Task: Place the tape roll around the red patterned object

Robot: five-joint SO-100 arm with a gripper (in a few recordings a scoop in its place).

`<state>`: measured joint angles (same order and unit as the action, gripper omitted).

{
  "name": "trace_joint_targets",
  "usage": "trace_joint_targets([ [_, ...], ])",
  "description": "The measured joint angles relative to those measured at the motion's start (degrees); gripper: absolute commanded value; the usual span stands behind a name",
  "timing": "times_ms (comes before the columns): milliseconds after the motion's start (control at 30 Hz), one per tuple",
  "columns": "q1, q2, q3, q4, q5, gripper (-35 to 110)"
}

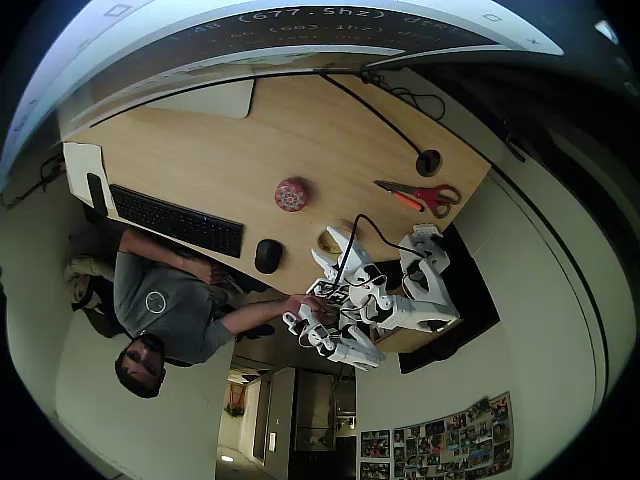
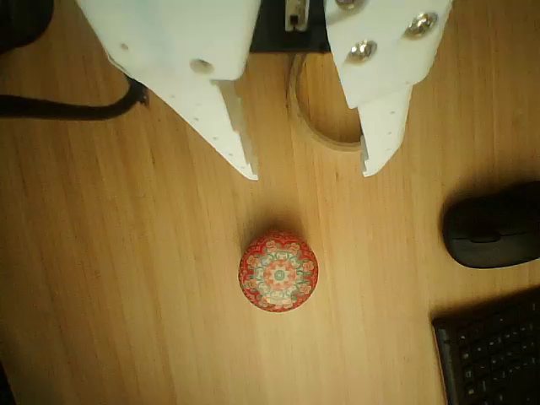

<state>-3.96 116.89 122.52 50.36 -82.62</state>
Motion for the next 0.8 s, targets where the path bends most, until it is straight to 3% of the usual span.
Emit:
trace_joint_targets([
  [100,2.02,2.99,3.78,-3.87,-3.16,28],
  [200,4.31,12.13,17.40,-19.60,-4.48,28],
  [300,4.66,13.80,21.88,-26.46,-5.36,28],
  [633,4.92,15.03,22.68,-28.56,-5.98,27],
  [800,3.16,15.47,21.97,-23.03,-5.54,28],
])
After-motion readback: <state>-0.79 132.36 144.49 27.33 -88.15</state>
